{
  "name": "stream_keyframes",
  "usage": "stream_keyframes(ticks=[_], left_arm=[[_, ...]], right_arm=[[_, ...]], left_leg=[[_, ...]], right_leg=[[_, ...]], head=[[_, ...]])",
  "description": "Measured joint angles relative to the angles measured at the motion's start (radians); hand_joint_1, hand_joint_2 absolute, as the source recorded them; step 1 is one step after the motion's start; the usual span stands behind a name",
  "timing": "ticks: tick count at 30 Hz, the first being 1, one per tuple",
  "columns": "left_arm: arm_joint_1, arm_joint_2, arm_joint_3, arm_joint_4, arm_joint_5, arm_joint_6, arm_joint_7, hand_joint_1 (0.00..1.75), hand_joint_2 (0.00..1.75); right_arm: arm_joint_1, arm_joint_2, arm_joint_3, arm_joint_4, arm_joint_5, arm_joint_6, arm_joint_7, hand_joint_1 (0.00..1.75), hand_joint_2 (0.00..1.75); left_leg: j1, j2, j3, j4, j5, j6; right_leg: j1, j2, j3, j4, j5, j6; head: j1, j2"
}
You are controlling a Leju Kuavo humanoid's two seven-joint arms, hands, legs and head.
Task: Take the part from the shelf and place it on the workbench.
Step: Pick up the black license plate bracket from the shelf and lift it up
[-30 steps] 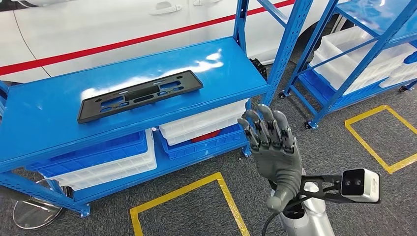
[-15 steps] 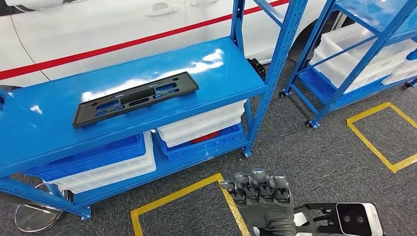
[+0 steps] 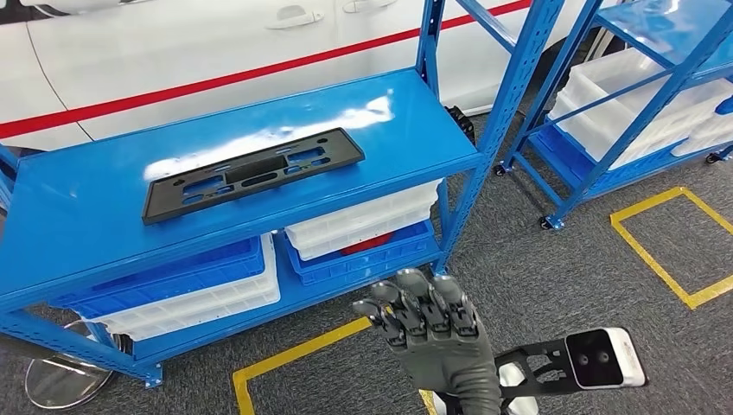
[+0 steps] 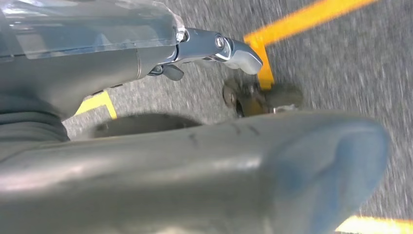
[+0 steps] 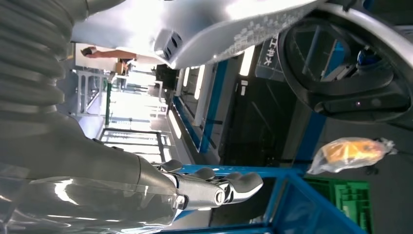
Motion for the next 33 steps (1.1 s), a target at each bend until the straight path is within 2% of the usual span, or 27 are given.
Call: stream_keyframes(ticks=[2, 4, 5, 6, 7, 8, 9, 10, 11, 12, 15, 17, 18, 20, 21, 22, 23, 24, 25, 26, 27, 28, 29, 33], left_arm=[[-0.005, 0.000, 0.000, 0.000, -0.003, -0.005, 0.004, 0.00, 0.00], [-0.009, 0.000, 0.000, 0.000, -0.006, -0.014, 0.008, 0.00, 0.00], [-0.010, 0.000, 0.000, 0.000, -0.007, -0.017, 0.009, 0.00, 0.00], [-0.010, 0.000, 0.000, 0.000, -0.008, -0.018, 0.010, 0.00, 0.00], [-0.010, 0.000, 0.000, 0.000, -0.009, -0.018, 0.010, 0.00, 0.00], [-0.010, 0.000, 0.000, 0.000, -0.010, -0.018, 0.011, 0.00, 0.00], [-0.011, 0.000, 0.000, 0.001, -0.010, -0.017, 0.011, 0.00, 0.00], [-0.012, -0.002, 0.000, 0.001, -0.010, -0.017, 0.011, 0.00, 0.00], [-0.014, -0.003, 0.000, 0.001, -0.010, -0.017, 0.011, 0.00, 0.00], [-0.015, -0.004, 0.000, 0.001, -0.010, -0.017, 0.011, 0.00, 0.00], [-0.016, -0.005, 0.000, 0.002, -0.010, -0.017, 0.012, 0.00, 0.00], [-0.017, -0.004, 0.000, 0.003, -0.010, -0.017, 0.012, 0.00, 0.00], [-0.018, -0.004, 0.000, 0.003, -0.010, -0.017, 0.012, 0.00, 0.00], [-0.020, -0.002, 0.000, 0.003, -0.010, -0.017, 0.010, 0.00, 0.00], [-0.019, -0.002, 0.000, 0.003, -0.010, -0.016, 0.005, 0.00, 0.00], [-0.018, -0.002, 0.000, 0.004, -0.010, -0.014, -0.003, 0.00, 0.00], [-0.018, -0.002, 0.000, 0.004, -0.012, -0.011, -0.011, 0.00, 0.00], [-0.017, -0.002, 0.000, 0.004, -0.013, -0.008, -0.018, 0.00, 0.00], [-0.018, -0.002, 0.000, 0.004, -0.015, -0.004, -0.022, 0.00, 0.00], [-0.018, -0.002, 0.000, 0.004, -0.016, 0.000, -0.023, 0.00, 0.00], [-0.019, -0.002, 0.000, 0.004, -0.016, 0.004, -0.023, 0.00, 0.00], [-0.020, -0.003, 0.000, 0.004, -0.014, 0.009, -0.021, 0.00, 0.00], [-0.021, -0.004, 0.000, 0.004, -0.012, 0.013, -0.018, 0.00, 0.00], [-0.019, -0.005, 0.000, 0.005, -0.012, 0.030, -0.005, 0.00, 0.00]], right_arm=[[-0.027, 0.001, 0.002, 0.007, -0.017, -0.002, 0.018, 0.00, 1.75], [-0.050, 0.002, 0.006, 0.013, -0.032, -0.002, 0.029, 0.00, 1.75], [-0.059, 0.003, 0.008, 0.016, -0.038, -0.002, 0.033, 0.00, 1.75], [-0.067, 0.003, 0.010, 0.018, -0.044, -0.002, 0.037, 0.00, 1.75], [-0.075, 0.003, 0.012, 0.019, -0.048, -0.001, 0.040, 0.00, 1.75], [-0.082, 0.004, 0.014, 0.019, -0.051, -0.001, 0.043, 0.00, 1.75], [-0.090, 0.004, 0.015, 0.019, -0.053, 0.000, 0.046, 0.00, 1.75], [-0.097, 0.006, 0.016, 0.019, -0.054, 0.000, 0.047, 0.00, 1.75], [-0.102, 0.007, 0.017, 0.019, -0.055, 0.000, 0.047, 0.00, 1.75], [-0.106, 0.009, 0.018, 0.018, -0.056, 0.000, 0.047, 0.00, 1.75], [-0.111, 0.011, 0.020, 0.018, -0.057, 0.001, 0.047, 0.00, 1.75], [-0.115, 0.013, 0.022, 0.018, -0.059, 0.005, 0.046, 0.00, 1.75], [-0.121, 0.015, 0.024, 0.018, -0.062, 0.011, 0.045, 0.00, 1.75], [-0.135, 0.019, 0.032, 0.018, -0.072, 0.023, 0.044, 0.00, 1.75], [-0.142, 0.023, 0.037, 0.018, -0.079, 0.029, 0.045, 0.00, 1.75], [-0.147, 0.026, 0.041, 0.018, -0.085, 0.033, 0.046, 0.00, 1.75], [-0.152, 0.029, 0.047, 0.018, -0.091, 0.036, 0.047, 0.00, 1.75], [-0.158, 0.031, 0.052, 0.018, -0.096, 0.039, 0.049, 0.00, 1.75], [-0.163, 0.033, 0.056, 0.019, -0.100, 0.039, 0.049, 0.00, 1.75], [-0.168, 0.034, 0.060, 0.019, -0.105, 0.040, 0.049, 0.00, 1.75], [-0.173, 0.034, 0.063, 0.019, -0.108, 0.040, 0.049, 0.00, 1.75], [-0.177, 0.035, 0.065, 0.019, -0.112, 0.041, 0.049, 0.00, 1.75], [-0.180, 0.036, 0.066, 0.020, -0.115, 0.041, 0.050, 0.00, 1.75], [-0.186, 0.037, 0.068, 0.023, -0.119, 0.041, 0.056, 0.00, 1.75]], left_leg=[[0.001, 0.001, 0.000, -0.006, 0.005, 0.017], [-0.005, 0.002, -0.002, -0.005, 0.006, 0.027], [-0.009, 0.002, -0.002, -0.005, 0.006, 0.029], [-0.014, 0.002, -0.002, -0.004, 0.005, 0.031], [-0.019, 0.002, -0.001, -0.004, 0.005, 0.033], [-0.023, 0.001, 0.001, -0.004, 0.004, 0.034], [-0.027, 0.000, 0.004, -0.004, 0.003, 0.036], [-0.031, 0.000, 0.006, -0.004, 0.002, 0.036], [-0.033, 0.000, 0.006, -0.003, 0.001, 0.035], [-0.033, 0.000, 0.004, -0.003, 0.000, 0.033], [-0.031, 0.002, 0.001, -0.004, 0.001, 0.025], [-0.033, 0.002, 0.000, 0.004, -0.007, 0.017], [-0.032, 0.002, -0.009, 0.024, -0.022, 0.011], [-0.026, 0.003, -0.045, 0.107, -0.070, -0.003], [-0.019, 0.003, -0.079, 0.175, -0.102, -0.010], [-0.012, 0.003, -0.110, 0.235, -0.124, -0.016], [-0.006, 0.003, -0.129, 0.270, -0.130, -0.022], [0.001, 0.004, -0.138, 0.284, -0.122, -0.029], [0.007, 0.004, -0.119, 0.241, -0.090, -0.036], [0.013, 0.006, -0.086, 0.174, -0.050, -0.042], [0.015, 0.006, -0.052, 0.104, -0.022, -0.048], [0.017, 0.005, -0.026, 0.050, -0.004, -0.047], [0.016, 0.003, -0.013, 0.022, 0.000, -0.042], [0.012, 0.000, -0.012, 0.011, 0.000, -0.004]], right_leg=[[-0.001, -0.001, -0.026, 0.058, -0.037, 0.003], [0.003, -0.002, -0.089, 0.191, -0.102, 0.001], [0.006, -0.002, -0.121, 0.253, -0.123, -0.001], [0.009, -0.002, -0.140, 0.288, -0.128, -0.005], [0.013, -0.002, -0.138, 0.281, -0.111, -0.011], [0.019, -0.002, -0.118, 0.236, -0.079, -0.020], [0.026, -0.002, -0.084, 0.166, -0.041, -0.033], [0.033, -0.002, -0.051, 0.096, -0.013, -0.047], [0.038, -0.003, -0.028, 0.045, 0.005, -0.055], [0.042, -0.004, -0.016, 0.014, 0.011, -0.060], [0.045, -0.003, -0.016, 0.002, 0.013, -0.058], [0.035, -0.005, -0.010, -0.008, 0.017, -0.058], [0.030, -0.007, -0.006, -0.014, 0.019, -0.060], [0.025, -0.009, -0.001, -0.021, 0.020, -0.062], [0.024, -0.010, -0.001, -0.020, 0.020, -0.064], [0.023, -0.011, -0.002, -0.020, 0.020, -0.064], [0.021, -0.011, -0.002, -0.020, 0.019, -0.063], [0.017, -0.012, -0.001, -0.019, 0.018, -0.060], [0.013, -0.012, 0.000, -0.017, 0.016, -0.056], [0.009, -0.011, 0.001, -0.013, 0.013, -0.050], [0.008, -0.010, 0.000, -0.007, 0.008, -0.042], [0.008, -0.009, -0.002, -0.001, 0.005, -0.034], [0.010, -0.009, -0.004, 0.003, 0.003, -0.027], [0.005, -0.008, -0.007, 0.009, -0.004, -0.009]], head=[[0.000, 0.000], [0.000, 0.000], [0.000, 0.000], [0.000, 0.000], [0.000, 0.000], [0.000, 0.000], [0.000, 0.000], [-0.001, 0.000], [-0.001, 0.000], [-0.002, 0.000], [-0.002, 0.000], [-0.003, 0.000], [-0.004, 0.000], [-0.008, 0.000], [-0.009, 0.000], [-0.009, 0.000], [-0.009, 0.000], [-0.009, 0.000], [-0.009, 0.000], [-0.008, 0.000], [-0.009, 0.000], [-0.010, 0.000], [-0.010, 0.000], [-0.010, 0.000]])
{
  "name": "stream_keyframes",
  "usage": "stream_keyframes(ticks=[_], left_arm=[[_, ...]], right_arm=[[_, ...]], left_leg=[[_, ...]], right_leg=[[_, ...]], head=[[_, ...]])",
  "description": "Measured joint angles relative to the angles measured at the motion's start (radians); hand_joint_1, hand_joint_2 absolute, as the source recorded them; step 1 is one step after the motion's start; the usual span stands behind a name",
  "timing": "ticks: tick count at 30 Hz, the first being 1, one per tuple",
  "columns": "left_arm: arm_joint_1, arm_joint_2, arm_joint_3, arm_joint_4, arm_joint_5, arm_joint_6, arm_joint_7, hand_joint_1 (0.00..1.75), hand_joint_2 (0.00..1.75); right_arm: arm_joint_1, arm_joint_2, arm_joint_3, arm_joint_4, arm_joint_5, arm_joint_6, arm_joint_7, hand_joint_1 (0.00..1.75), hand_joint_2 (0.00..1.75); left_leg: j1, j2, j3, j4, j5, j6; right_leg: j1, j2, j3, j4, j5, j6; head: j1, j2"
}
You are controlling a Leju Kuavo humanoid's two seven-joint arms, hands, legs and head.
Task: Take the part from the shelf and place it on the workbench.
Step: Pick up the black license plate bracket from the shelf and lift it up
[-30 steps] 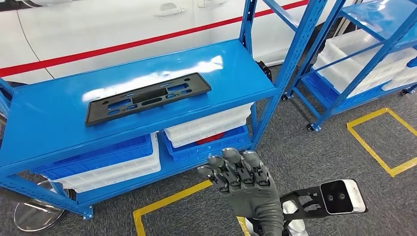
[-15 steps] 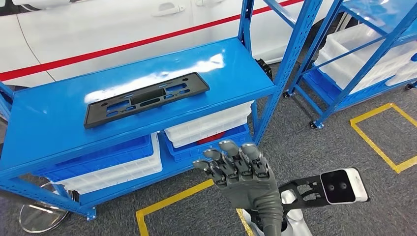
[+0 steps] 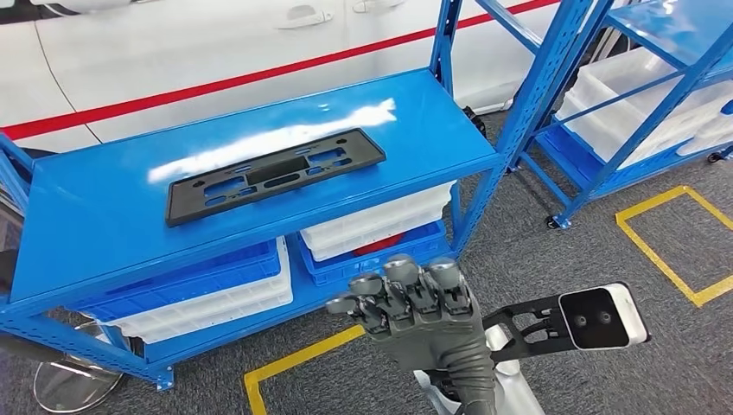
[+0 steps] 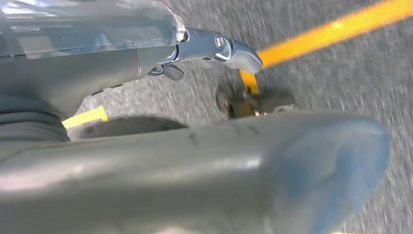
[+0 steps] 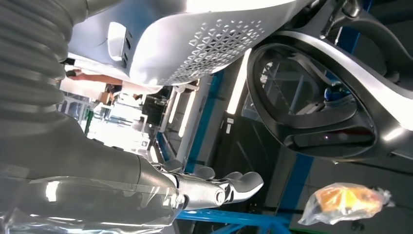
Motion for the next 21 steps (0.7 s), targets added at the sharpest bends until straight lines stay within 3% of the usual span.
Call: stream_keyframes(ticks=[2, 4, 5, 6, 7, 10, 12, 14, 16, 18, 20, 21], left_arm=[[-0.001, 0.000, 0.000, 0.001, -0.003, 0.003, 0.006, 0.00, 0.00], [-0.001, 0.000, 0.000, 0.001, -0.006, 0.004, 0.010, 0.00, 0.00], [-0.001, 0.000, 0.000, 0.001, -0.006, 0.004, 0.011, 0.00, 0.00], [0.000, 0.000, 0.000, 0.001, -0.007, 0.004, 0.012, 0.00, 0.00], [0.000, 0.000, 0.000, 0.001, -0.009, 0.004, 0.012, 0.00, 0.00], [-0.001, -0.001, -0.001, 0.002, -0.015, 0.005, 0.014, 0.00, 0.00], [-0.002, -0.002, -0.002, 0.002, -0.019, 0.006, 0.017, 0.00, 0.00], [-0.002, -0.002, -0.003, 0.002, -0.023, 0.006, 0.021, 0.00, 0.00], [-0.004, -0.001, -0.007, 0.003, -0.025, 0.006, 0.024, 0.00, 0.00], [-0.005, -0.001, -0.010, 0.003, -0.027, 0.005, 0.026, 0.00, 0.00], [-0.004, 0.000, -0.014, 0.003, -0.031, 0.006, 0.029, 0.00, 0.00], [-0.003, 0.000, -0.016, 0.003, -0.032, 0.006, 0.030, 0.00, 0.00]], right_arm=[[-0.003, 0.000, 0.000, 0.000, -0.001, -0.005, 0.007, 0.00, 1.75], [-0.003, 0.000, 0.001, 0.000, -0.003, -0.012, 0.011, 0.00, 1.75], [-0.001, 0.000, 0.001, 0.000, -0.005, -0.015, 0.013, 0.00, 1.75], [0.000, 0.000, 0.001, 0.000, -0.006, -0.017, 0.014, 0.00, 1.75], [0.002, 0.000, 0.002, 0.000, -0.007, -0.018, 0.015, 0.00, 1.75], [0.006, 0.000, 0.002, -0.002, -0.002, -0.021, 0.017, 0.00, 1.75], [0.010, 0.000, 0.002, -0.005, 0.005, -0.022, 0.015, 0.00, 1.75], [0.016, 0.000, 0.002, -0.006, 0.010, -0.022, 0.010, 0.00, 1.75], [0.021, 0.002, 0.002, -0.008, 0.016, -0.023, 0.006, 0.00, 0.87], [0.025, 0.004, 0.003, -0.009, 0.022, -0.024, 0.006, 0.00, 0.00], [0.031, 0.005, 0.003, -0.009, 0.027, -0.026, 0.005, 0.00, 0.00], [0.035, 0.005, 0.003, -0.009, 0.028, -0.028, 0.005, 0.00, 0.00]], left_leg=[[-0.002, 0.001, 0.001, -0.003, 0.003, 0.015], [-0.007, 0.001, 0.000, -0.003, 0.002, 0.022], [-0.011, 0.002, 0.000, -0.003, 0.001, 0.024], [-0.015, 0.001, 0.002, -0.003, 0.000, 0.026], [-0.019, 0.000, 0.004, -0.002, -0.001, 0.028], [-0.029, -0.003, 0.011, -0.002, -0.005, 0.030], [-0.030, -0.003, 0.011, -0.002, -0.007, 0.024], [-0.031, -0.001, 0.012, -0.006, -0.009, 0.014], [-0.032, 0.001, 0.006, 0.014, -0.026, 0.004], [-0.027, 0.003, -0.036, 0.107, -0.076, -0.005], [-0.020, 0.003, -0.103, 0.235, -0.124, -0.015], [-0.017, 0.003, -0.122, 0.267, -0.126, -0.019]], right_leg=[[-0.002, 0.000, -0.034, 0.075, -0.046, 0.004], [0.002, 0.000, -0.102, 0.212, -0.107, 0.003], [0.004, 0.001, -0.131, 0.265, -0.122, 0.001], [0.007, 0.001, -0.143, 0.284, -0.117, -0.003], [0.010, 0.001, -0.135, 0.263, -0.092, -0.010], [0.026, 0.002, -0.048, 0.071, 0.003, -0.042], [0.033, 0.002, -0.020, 0.008, 0.016, -0.050], [0.032, 0.003, -0.017, -0.003, 0.018, -0.049], [0.024, 0.002, -0.006, -0.019, 0.022, -0.051], [0.019, -0.001, 0.002, -0.029, 0.023, -0.055], [0.019, -0.002, 0.003, -0.028, 0.020, -0.056], [0.018, -0.001, 0.004, -0.028, 0.018, -0.055]], head=[[0.001, 0.000], [0.001, 0.000], [0.001, 0.000], [0.001, 0.000], [0.001, 0.000], [0.000, 0.000], [0.000, 0.000], [0.001, 0.000], [0.000, 0.000], [-0.002, 0.000], [-0.003, 0.000], [-0.003, 0.000]])
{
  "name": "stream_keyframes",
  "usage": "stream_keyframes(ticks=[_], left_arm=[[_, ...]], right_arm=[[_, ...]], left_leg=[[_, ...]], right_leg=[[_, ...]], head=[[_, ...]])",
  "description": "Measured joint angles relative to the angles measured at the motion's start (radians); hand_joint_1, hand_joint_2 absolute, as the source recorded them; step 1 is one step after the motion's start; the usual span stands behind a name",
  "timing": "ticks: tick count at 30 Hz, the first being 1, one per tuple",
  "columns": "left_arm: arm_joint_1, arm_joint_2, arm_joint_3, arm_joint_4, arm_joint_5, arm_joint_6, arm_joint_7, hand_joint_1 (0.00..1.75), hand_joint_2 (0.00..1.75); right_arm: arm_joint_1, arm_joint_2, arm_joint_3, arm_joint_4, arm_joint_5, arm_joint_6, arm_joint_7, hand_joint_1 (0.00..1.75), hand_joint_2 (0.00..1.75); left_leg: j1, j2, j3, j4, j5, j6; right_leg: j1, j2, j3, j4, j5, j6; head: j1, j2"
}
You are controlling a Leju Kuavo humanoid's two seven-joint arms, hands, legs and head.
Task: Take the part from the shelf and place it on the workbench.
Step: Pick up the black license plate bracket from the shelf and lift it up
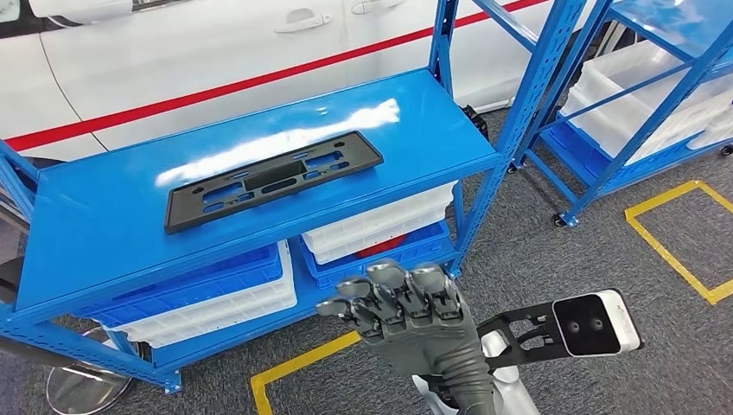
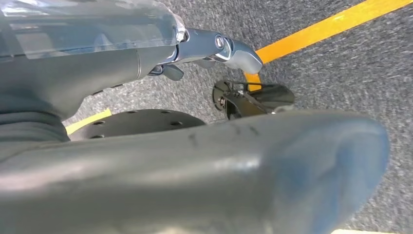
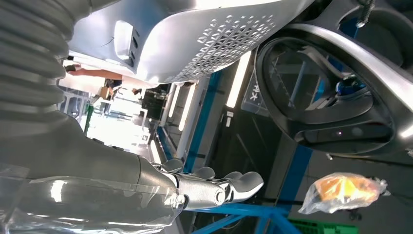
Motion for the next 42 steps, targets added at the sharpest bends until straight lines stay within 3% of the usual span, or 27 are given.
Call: stream_keyframes(ticks=[1, 2, 4, 5, 6, 11, 13, 15, 16, 17, 18, 20, 21, 23, 25, 27, 29, 31, 32, 33, 34, 35, 37, 38, 39, 42], left_arm=[[0.000, 0.001, -0.002, 0.000, -0.002, 0.000, 0.002, 0.00, 0.00], [0.000, 0.001, -0.003, 0.000, -0.003, 0.000, 0.004, 0.00, 0.00], [-0.001, 0.003, -0.004, 0.000, -0.003, 0.000, 0.006, 0.00, 0.00], [-0.001, 0.003, -0.005, 0.000, -0.003, 0.000, 0.007, 0.00, 0.00], [-0.002, 0.003, -0.006, 0.000, -0.003, 0.000, 0.008, 0.00, 0.00], [-0.001, 0.003, -0.008, 0.001, -0.001, 0.002, 0.013, 0.00, 0.00], [-0.001, 0.004, -0.008, 0.001, 0.000, 0.003, 0.014, 0.00, 0.00], [0.000, 0.004, -0.008, 0.001, 0.002, 0.005, 0.015, 0.00, 0.00], [0.002, 0.004, -0.008, 0.001, 0.003, 0.006, 0.015, 0.00, 0.00], [0.004, 0.004, -0.008, 0.001, 0.004, 0.006, 0.016, 0.00, 0.00], [0.006, 0.004, -0.008, 0.001, 0.005, 0.007, 0.016, 0.00, 0.00], [0.007, 0.004, -0.008, 0.001, 0.006, 0.007, 0.015, 0.00, 0.00], [0.006, 0.004, -0.008, 0.001, 0.007, 0.007, 0.015, 0.00, 0.00], [0.006, 0.003, -0.008, 0.001, 0.007, 0.007, 0.014, 0.00, 0.00], [0.004, 0.003, -0.008, 0.001, 0.007, 0.007, 0.013, 0.00, 0.00], [0.002, 0.003, -0.008, 0.001, 0.007, 0.007, 0.012, 0.00, 0.00], [0.002, 0.003, -0.008, 0.001, 0.007, 0.007, 0.012, 0.00, 0.00], [0.010, 0.003, -0.008, 0.001, 0.007, 0.008, 0.012, 0.00, 0.00], [0.014, 0.003, -0.008, 0.001, 0.008, 0.007, 0.011, 0.00, 0.00], [0.017, 0.004, -0.008, 0.001, 0.008, 0.005, 0.011, 0.00, 0.00], [0.018, 0.004, -0.008, 0.001, 0.010, 0.002, 0.009, 0.00, 0.00], [0.021, 0.004, -0.008, 0.001, 0.011, -0.001, 0.007, 0.00, 0.00], [0.025, 0.006, -0.008, 0.002, 0.014, -0.012, -0.002, 0.00, 0.00], [0.026, 0.007, -0.008, 0.003, 0.016, -0.019, -0.006, 0.00, 0.00], [0.024, 0.008, -0.008, 0.003, 0.017, -0.027, -0.010, 0.00, 0.00], [0.012, 0.008, -0.007, 0.003, 0.020, -0.042, -0.020, 0.00, 0.00]], right_arm=[[0.002, 0.000, 0.000, 0.000, 0.001, -0.002, 0.000, 0.00, 0.00], [0.003, 0.000, 0.000, 0.000, 0.002, -0.004, 0.000, 0.00, 0.00], [0.003, 0.000, 0.000, 0.000, 0.003, -0.006, 0.000, 0.00, 0.00], [0.003, 0.001, 0.000, -0.001, 0.003, -0.007, 0.000, 0.00, 0.00], [0.003, 0.001, 0.000, -0.001, 0.004, -0.008, 0.000, 0.00, 0.00], [0.001, 0.003, 0.000, -0.005, -0.001, -0.006, 0.000, 0.00, 0.00], [-0.003, 0.003, 0.000, -0.005, -0.009, -0.006, 0.001, 0.00, 0.00], [-0.005, 0.003, 0.000, -0.004, -0.016, -0.006, 0.002, 0.00, 0.00], [-0.005, 0.002, 0.000, -0.002, -0.019, -0.006, 0.002, 0.00, 0.00], [-0.005, 0.002, 0.000, -0.001, -0.021, -0.006, 0.003, 0.00, 0.00], [-0.006, 0.002, 0.000, -0.001, -0.023, -0.005, 0.003, 0.00, 0.00], [-0.007, 0.002, 0.000, 0.000, -0.025, -0.005, 0.003, 0.00, 0.00], [-0.008, 0.002, 0.000, 0.001, -0.026, -0.005, 0.003, 0.00, 0.00], [-0.009, 0.002, 0.000, 0.002, -0.027, -0.004, 0.002, 0.00, 0.00], [-0.011, 0.003, 0.000, 0.003, -0.028, -0.001, 0.002, 0.00, 0.00], [-0.013, 0.003, -0.001, 0.003, -0.029, 0.003, 0.001, 0.00, 0.00], [-0.014, 0.003, 0.000, 0.004, -0.029, 0.005, 0.001, 0.00, 0.00], [-0.013, 0.003, 0.000, 0.005, -0.029, 0.005, 0.001, 0.00, 0.00], [-0.012, 0.003, 0.000, 0.006, -0.029, 0.005, 0.002, 0.00, 0.00], [-0.012, 0.003, 0.000, 0.006, -0.029, 0.005, 0.002, 0.00, 0.00], [-0.012, 0.003, 0.000, 0.006, -0.029, 0.005, 0.002, 0.00, 0.00], [-0.011, 0.003, 0.000, 0.006, -0.029, 0.006, 0.003, 0.00, 0.00], [-0.008, 0.003, 0.000, 0.009, -0.029, 0.007, 0.003, 0.00, 0.00], [-0.007, 0.003, 0.000, 0.011, -0.029, 0.007, 0.003, 0.00, 0.00], [-0.007, 0.003, 0.000, 0.011, -0.030, 0.008, 0.003, 0.00, 0.00], [-0.013, 0.005, 0.000, 0.007, -0.032, 0.010, 0.003, 0.00, 0.00]], left_leg=[[0.003, 0.000, 0.001, -0.009, 0.019, -0.003], [0.006, 0.001, 0.022, -0.056, 0.054, -0.006], [0.010, 0.004, 0.086, -0.191, 0.120, -0.006], [0.010, 0.005, 0.109, -0.238, 0.132, -0.005], [0.009, 0.005, 0.121, -0.264, 0.133, 0.001], [0.006, 0.000, 0.140, -0.284, 0.115, 0.041], [0.006, -0.001, 0.158, -0.287, 0.106, 0.051], [0.004, -0.002, 0.171, -0.287, 0.092, 0.055], [0.003, -0.003, 0.180, -0.287, 0.084, 0.055], [0.002, -0.004, 0.191, -0.287, 0.075, 0.054], [0.001, -0.005, 0.205, -0.287, 0.065, 0.053], [0.000, -0.007, 0.235, -0.288, 0.042, 0.050], [-0.001, -0.008, 0.245, -0.291, 0.032, 0.046], [-0.002, -0.008, 0.263, -0.302, 0.017, 0.035], [-0.003, -0.007, 0.282, -0.305, 0.019, 0.023], [-0.002, -0.006, 0.261, -0.246, 0.034, 0.015], [0.001, -0.004, 0.188, -0.133, 0.023, 0.010], [0.001, -0.002, 0.100, -0.042, -0.045, 0.007], [0.001, -0.002, 0.062, -0.025, -0.085, 0.005], [0.001, -0.001, 0.038, -0.036, -0.107, 0.004], [0.002, -0.001, 0.023, -0.067, -0.097, 0.004], [0.001, -0.001, 0.013, -0.115, -0.037, 0.006], [-0.002, 0.001, -0.002, -0.200, 0.137, 0.014], [-0.005, 0.001, -0.006, -0.218, 0.197, 0.019], [-0.010, 0.001, -0.010, -0.220, 0.218, 0.024], [-0.011, -0.001, 0.002, -0.224, 0.203, 0.040]], right_leg=[[-0.001, 0.001, 0.003, 0.001, -0.003, 0.002], [-0.002, 0.001, 0.007, 0.002, -0.006, 0.005], [-0.004, 0.002, 0.016, 0.005, -0.014, 0.013], [-0.002, 0.002, 0.018, 0.007, -0.018, 0.017], [-0.001, 0.002, 0.017, 0.009, -0.020, 0.021], [-0.002, 0.004, 0.009, 0.047, -0.026, 0.048], [-0.005, 0.004, -0.043, 0.140, -0.060, 0.054], [-0.004, 0.005, -0.134, 0.270, -0.100, 0.059], [-0.004, 0.005, -0.171, 0.310, -0.104, 0.059], [-0.004, 0.005, -0.189, 0.312, -0.089, 0.056], [-0.003, 0.005, -0.187, 0.278, -0.059, 0.051], [0.003, 0.005, -0.151, 0.147, 0.032, 0.036], [0.008, 0.005, -0.134, 0.089, 0.061, 0.030], [0.015, 0.007, -0.117, 0.031, 0.081, 0.021], [0.013, 0.008, -0.097, 0.017, 0.062, 0.012], [0.011, 0.008, -0.062, 0.004, 0.044, 0.000], [0.012, 0.005, -0.026, -0.001, 0.018, -0.007], [0.013, 0.005, 0.011, -0.001, -0.011, -0.010], [0.013, 0.007, 0.035, -0.001, -0.028, -0.010], [0.012, 0.010, 0.059, 0.000, -0.045, -0.008], [0.011, 0.012, 0.085, 0.001, -0.065, -0.006], [0.010, 0.014, 0.110, 0.002, -0.086, -0.003], [0.012, 0.019, 0.147, 0.014, -0.130, 0.007], [0.012, 0.021, 0.156, 0.020, -0.148, 0.013], [0.011, 0.024, 0.162, 0.026, -0.162, 0.021], [0.003, 0.021, 0.164, 0.040, -0.192, 0.040]], head=[[0.000, 0.000], [0.000, 0.000], [0.000, 0.000], [0.000, 0.000], [0.000, 0.000], [0.003, 0.000], [0.005, 0.000], [0.005, 0.000], [0.005, 0.000], [0.005, 0.000], [0.005, 0.000], [0.006, 0.000], [0.006, 0.000], [0.005, 0.000], [0.005, 0.000], [0.003, 0.000], [0.002, 0.000], [0.001, 0.000], [0.001, 0.000], [0.001, 0.000], [0.001, 0.000], [0.001, 0.000], [0.002, 0.000], [0.003, 0.000], [0.003, 0.000], [0.004, 0.000]])
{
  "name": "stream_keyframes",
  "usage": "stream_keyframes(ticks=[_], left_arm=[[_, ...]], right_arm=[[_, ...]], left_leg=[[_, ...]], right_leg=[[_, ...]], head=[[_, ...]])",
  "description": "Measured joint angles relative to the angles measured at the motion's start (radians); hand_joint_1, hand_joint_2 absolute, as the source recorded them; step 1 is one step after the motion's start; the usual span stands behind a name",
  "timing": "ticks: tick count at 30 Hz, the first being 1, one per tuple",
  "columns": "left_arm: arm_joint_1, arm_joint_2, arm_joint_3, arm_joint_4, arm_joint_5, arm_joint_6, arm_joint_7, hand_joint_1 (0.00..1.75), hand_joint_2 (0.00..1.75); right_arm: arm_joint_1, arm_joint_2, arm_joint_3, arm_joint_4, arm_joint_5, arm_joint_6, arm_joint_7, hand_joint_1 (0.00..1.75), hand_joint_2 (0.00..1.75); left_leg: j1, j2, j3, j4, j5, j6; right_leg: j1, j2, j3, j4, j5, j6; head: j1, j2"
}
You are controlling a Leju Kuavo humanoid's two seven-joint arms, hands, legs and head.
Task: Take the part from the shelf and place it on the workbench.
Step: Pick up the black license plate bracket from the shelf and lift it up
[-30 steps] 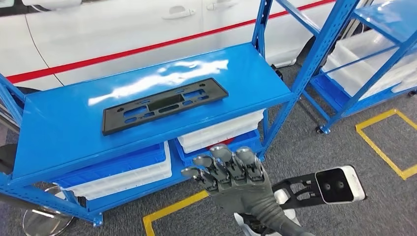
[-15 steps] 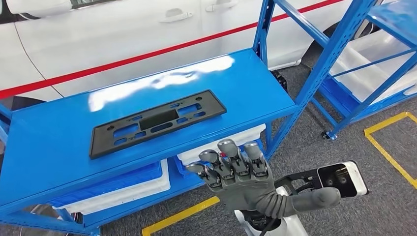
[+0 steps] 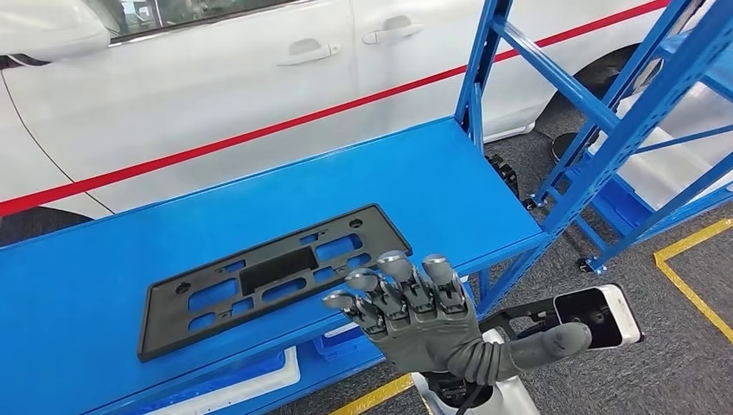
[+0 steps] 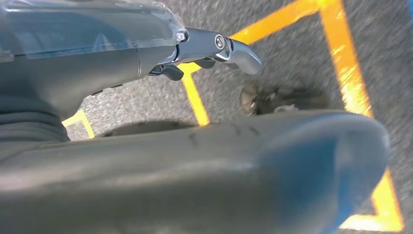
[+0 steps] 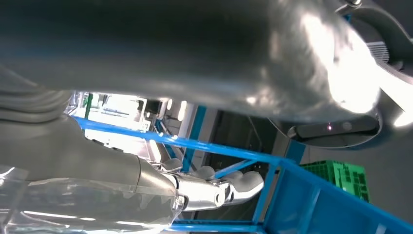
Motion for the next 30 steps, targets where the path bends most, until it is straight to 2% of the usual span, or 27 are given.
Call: stream_keyframes(ticks=[1, 3, 4, 5, 6, 7, 9, 10, 11, 13, 16, 18, 21, 22, 23, 24, 25, 27, 28, 30], left_arm=[[-0.003, 0.001, 0.000, 0.000, 0.001, -0.002, -0.003, 0.00, 0.00], [-0.006, 0.002, 0.001, 0.001, 0.001, -0.002, -0.011, 0.00, 0.00], [-0.006, 0.002, 0.001, 0.001, 0.000, -0.002, -0.014, 0.00, 0.00], [-0.005, 0.001, 0.001, 0.001, -0.001, 0.000, -0.017, 0.00, 0.00], [-0.005, 0.001, 0.001, 0.001, -0.002, 0.003, -0.019, 0.00, 0.44], [-0.006, 0.000, 0.001, 0.001, -0.004, 0.005, -0.020, 0.00, 0.87], [-0.007, -0.001, 0.001, 0.001, -0.004, 0.007, -0.019, 0.00, 1.75], [-0.007, -0.002, 0.001, 0.001, -0.004, 0.007, -0.019, 0.00, 1.75], [-0.007, -0.002, 0.001, 0.001, -0.004, 0.007, -0.018, 0.00, 1.75], [-0.006, -0.002, 0.001, 0.001, -0.003, 0.006, -0.017, 0.00, 1.75], [-0.005, -0.002, 0.001, 0.001, -0.003, 0.003, -0.015, 0.00, 1.75], [-0.005, -0.001, 0.001, 0.001, -0.003, 0.003, -0.014, 0.00, 1.75], [-0.003, -0.001, 0.001, 0.001, -0.003, 0.003, -0.014, 0.00, 1.75], [-0.002, -0.001, 0.001, 0.001, -0.003, 0.003, -0.014, 0.00, 1.75], [0.000, -0.001, 0.001, 0.001, -0.003, 0.002, -0.014, 0.00, 1.75], [0.001, -0.001, 0.001, 0.001, -0.003, 0.002, -0.014, 0.00, 1.75], [0.001, -0.001, 0.001, 0.001, -0.003, 0.002, -0.014, 0.00, 1.75], [-0.002, -0.001, 0.001, 0.001, -0.003, 0.002, -0.014, 0.00, 1.75], [-0.002, -0.001, 0.001, 0.001, -0.003, 0.002, -0.014, 0.00, 1.75], [-0.002, -0.001, 0.001, 0.001, -0.003, 0.003, -0.015, 0.00, 1.75]], right_arm=[[-0.002, 0.000, 0.000, -0.001, -0.001, 0.000, 0.000, 0.00, 0.00], [-0.003, 0.000, 0.000, -0.002, -0.004, 0.000, 0.002, 0.00, 0.00], [-0.003, 0.000, 0.000, -0.002, -0.006, -0.001, 0.003, 0.00, 0.00], [-0.003, 0.000, 0.000, -0.002, -0.007, -0.002, 0.006, 0.00, 0.00], [-0.003, 0.000, 0.000, -0.002, -0.009, -0.003, 0.009, 0.00, 0.00], [-0.005, 0.000, 0.000, -0.002, -0.011, -0.004, 0.013, 0.00, 0.00], [-0.009, 0.000, 0.000, -0.002, -0.015, -0.005, 0.019, 0.00, 0.00], [-0.011, 0.000, 0.000, -0.002, -0.016, -0.005, 0.019, 0.00, 0.00], [-0.013, 0.000, 0.000, -0.002, -0.017, -0.004, 0.019, 0.00, 0.00], [-0.016, 0.000, 0.000, -0.001, -0.022, -0.002, 0.019, 0.00, 0.00], [-0.017, 0.002, -0.001, -0.001, -0.026, 0.002, 0.019, 0.00, 0.00], [-0.018, 0.004, 0.000, 0.000, -0.026, 0.002, 0.019, 0.00, 0.00], [-0.018, 0.006, 0.000, 0.004, -0.026, 0.002, 0.019, 0.00, 0.00], [-0.017, 0.006, 0.000, 0.006, -0.026, 0.002, 0.019, 0.00, 0.00], [-0.017, 0.006, 0.000, 0.007, -0.026, 0.002, 0.019, 0.00, 0.00], [-0.017, 0.006, 0.000, 0.008, -0.026, 0.002, 0.019, 0.00, 0.00], [-0.017, 0.006, 0.000, 0.009, -0.026, 0.002, 0.019, 0.00, 0.00], [-0.018, 0.006, 0.000, 0.009, -0.026, 0.002, 0.019, 0.00, 0.00], [-0.018, 0.006, 0.000, 0.009, -0.026, 0.002, 0.019, 0.00, 0.00], [-0.018, 0.006, 0.000, 0.009, -0.027, 0.005, 0.019, 0.00, 0.00]], left_leg=[[0.003, 0.000, 0.007, -0.007, -0.003, 0.005], [0.005, -0.001, 0.020, -0.016, -0.013, 0.011], [0.005, -0.001, 0.025, -0.017, -0.018, 0.012], [0.005, -0.001, 0.031, -0.018, -0.024, 0.011], [0.006, -0.002, 0.038, -0.018, -0.029, 0.010], [0.006, -0.003, 0.047, -0.018, -0.035, 0.008], [0.007, -0.005, 0.061, -0.018, -0.042, 0.004], [0.006, -0.006, 0.064, -0.018, -0.044, 0.001], [0.005, -0.007, 0.064, -0.018, -0.044, -0.003], [0.003, -0.008, 0.059, -0.020, -0.041, -0.012], [0.003, -0.007, 0.057, -0.024, -0.041, -0.028], [0.004, -0.004, 0.042, 0.016, -0.079, -0.034], [0.006, 0.000, -0.019, 0.190, -0.177, -0.040], [0.006, 0.000, -0.031, 0.234, -0.195, -0.042], [0.006, 0.000, -0.025, 0.242, -0.194, -0.042], [0.007, 0.001, 0.001, 0.208, -0.176, -0.041], [0.007, 0.001, 0.044, 0.143, -0.147, -0.039], [0.004, 0.001, 0.123, 0.009, -0.110, -0.030], [0.003, 0.001, 0.142, -0.026, -0.103, -0.024], [0.000, 0.000, 0.145, -0.040, -0.098, -0.014]], right_leg=[[-0.001, -0.003, -0.016, 0.033, -0.018, 0.005], [-0.004, -0.007, -0.094, 0.154, -0.061, 0.013], [-0.006, -0.008, -0.141, 0.216, -0.071, 0.016], [-0.007, -0.008, -0.180, 0.254, -0.063, 0.018], [-0.008, -0.009, -0.202, 0.254, -0.032, 0.018], [-0.008, -0.009, -0.207, 0.218, 0.017, 0.017], [-0.008, -0.009, -0.190, 0.110, 0.116, 0.013], [-0.006, -0.008, -0.182, 0.069, 0.142, 0.010], [-0.003, -0.008, -0.176, 0.042, 0.151, 0.005], [0.003, -0.007, -0.175, 0.020, 0.150, -0.006], [-0.002, -0.010, -0.173, 0.001, 0.159, -0.024], [-0.006, -0.015, -0.171, -0.008, 0.167, -0.035], [-0.003, -0.021, -0.177, -0.010, 0.173, -0.041], [-0.003, -0.022, -0.179, -0.009, 0.175, -0.041], [-0.002, -0.022, -0.182, -0.008, 0.177, -0.041], [-0.002, -0.022, -0.183, -0.007, 0.178, -0.040], [-0.002, -0.022, -0.184, -0.005, 0.179, -0.039], [0.001, -0.022, -0.186, -0.002, 0.182, -0.033], [0.002, -0.022, -0.187, 0.000, 0.184, -0.029], [0.003, -0.021, -0.190, -0.002, 0.190, -0.018]], head=[[0.002, 0.000], [0.006, 0.000], [0.007, 0.000], [0.007, 0.000], [0.007, 0.000], [0.007, 0.000], [0.007, 0.000], [0.007, 0.000], [0.007, 0.000], [0.007, 0.000], [0.007, 0.000], [0.006, 0.000], [0.006, 0.000], [0.006, 0.000], [0.006, 0.000], [0.006, 0.000], [0.006, 0.000], [0.006, 0.000], [0.006, 0.000], [0.006, 0.000]])
